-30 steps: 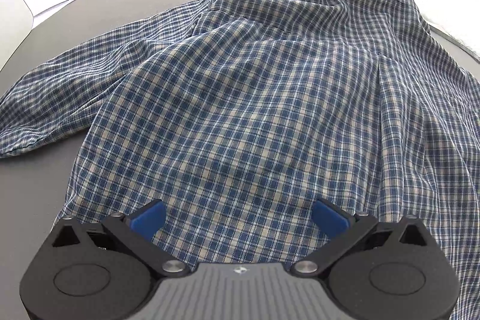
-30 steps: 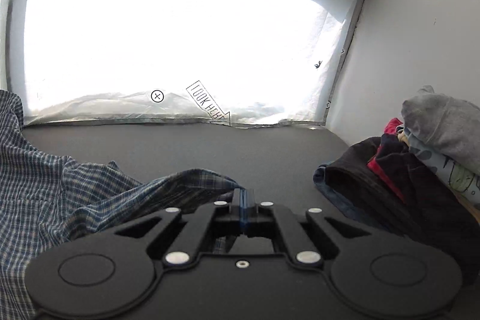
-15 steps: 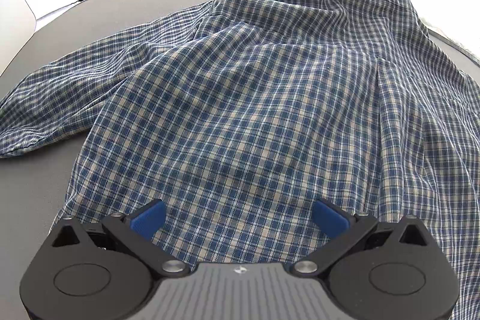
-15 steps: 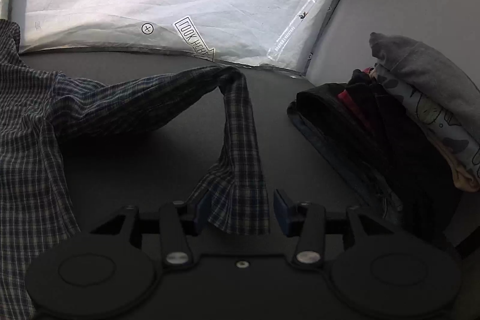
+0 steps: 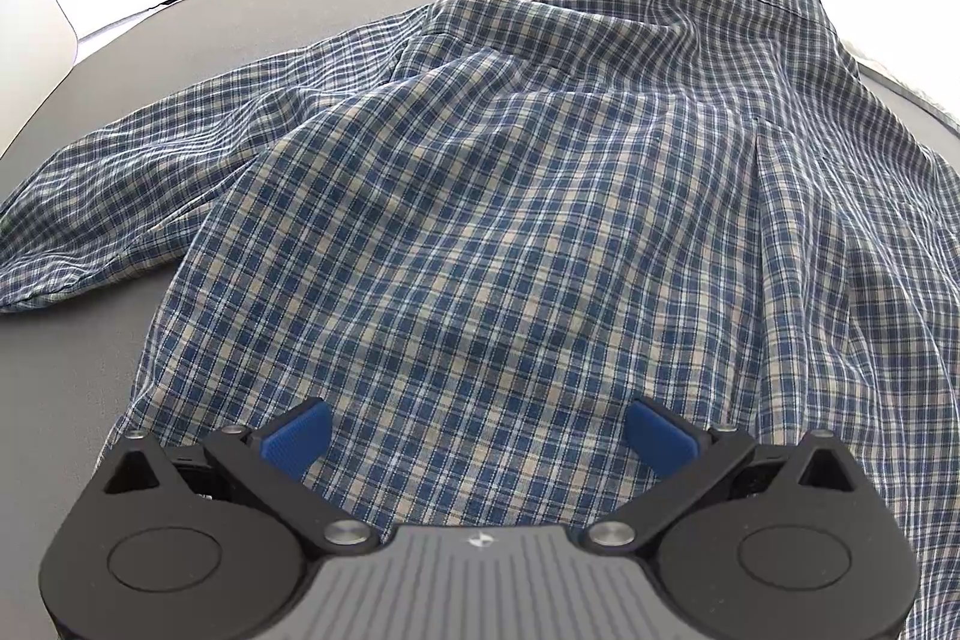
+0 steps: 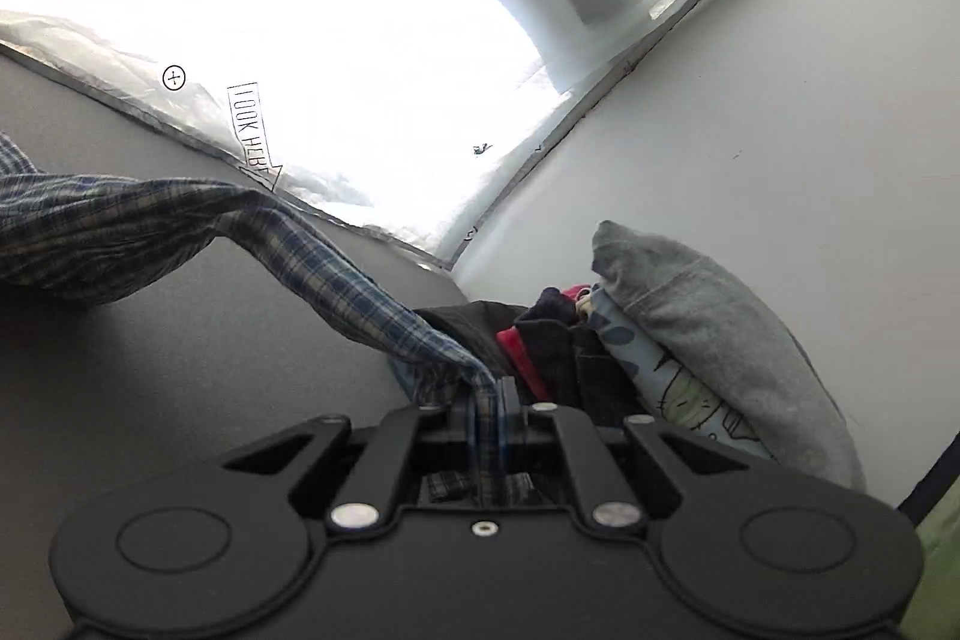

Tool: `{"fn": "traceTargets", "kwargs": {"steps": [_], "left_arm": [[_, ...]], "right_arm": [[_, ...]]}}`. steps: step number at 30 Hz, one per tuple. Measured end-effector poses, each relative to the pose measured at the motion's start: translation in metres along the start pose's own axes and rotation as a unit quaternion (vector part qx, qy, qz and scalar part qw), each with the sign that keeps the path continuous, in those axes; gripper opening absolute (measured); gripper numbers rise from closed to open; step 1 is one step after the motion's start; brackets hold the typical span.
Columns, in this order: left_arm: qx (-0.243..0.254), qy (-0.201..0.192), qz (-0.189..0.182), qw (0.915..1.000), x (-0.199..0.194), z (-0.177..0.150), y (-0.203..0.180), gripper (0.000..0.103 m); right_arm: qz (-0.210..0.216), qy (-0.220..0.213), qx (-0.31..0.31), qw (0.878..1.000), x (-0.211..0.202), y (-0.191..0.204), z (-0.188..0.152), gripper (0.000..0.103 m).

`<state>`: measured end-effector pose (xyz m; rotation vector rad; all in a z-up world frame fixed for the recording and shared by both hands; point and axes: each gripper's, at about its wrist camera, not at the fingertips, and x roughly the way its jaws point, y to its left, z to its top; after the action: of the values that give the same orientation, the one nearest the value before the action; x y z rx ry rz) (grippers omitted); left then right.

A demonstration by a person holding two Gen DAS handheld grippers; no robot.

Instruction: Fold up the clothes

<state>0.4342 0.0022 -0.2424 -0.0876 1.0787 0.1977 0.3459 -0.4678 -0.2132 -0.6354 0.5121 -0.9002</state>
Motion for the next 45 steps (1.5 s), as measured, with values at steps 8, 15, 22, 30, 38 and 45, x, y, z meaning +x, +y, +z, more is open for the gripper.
{"fn": "traceTargets", "kwargs": {"steps": [8, 15, 22, 30, 38, 45], "left_arm": [[0.0, 0.0, 0.0, 1.0, 0.001, 0.0, 0.0, 0.103], [-0.001, 0.004, 0.001, 1.0, 0.001, 0.002, -0.001, 0.103], [0.001, 0.004, 0.0, 1.0, 0.001, 0.003, 0.002, 0.103], [0.001, 0.003, 0.0, 1.0, 0.004, 0.006, 0.002, 0.103], [0.0, 0.002, 0.001, 1.0, 0.005, 0.005, 0.0, 0.103], [0.0, -0.002, 0.001, 1.0, 0.003, 0.004, 0.0, 0.103]], "right_arm": [[0.079, 0.226, -0.006, 0.971, 0.023, -0.005, -0.079, 0.03], [0.107, 0.211, 0.144, 0.961, 0.001, -0.033, -0.061, 0.045], [0.113, 0.198, 0.328, 0.917, 0.02, -0.063, -0.034, 0.047], [0.152, 0.292, 0.421, 0.845, 0.066, -0.052, -0.058, 0.048], [0.146, 0.351, 0.467, 0.798, 0.112, -0.035, -0.072, 0.036], [0.162, 0.315, 0.482, 0.802, 0.125, -0.04, -0.054, 0.003]]}}
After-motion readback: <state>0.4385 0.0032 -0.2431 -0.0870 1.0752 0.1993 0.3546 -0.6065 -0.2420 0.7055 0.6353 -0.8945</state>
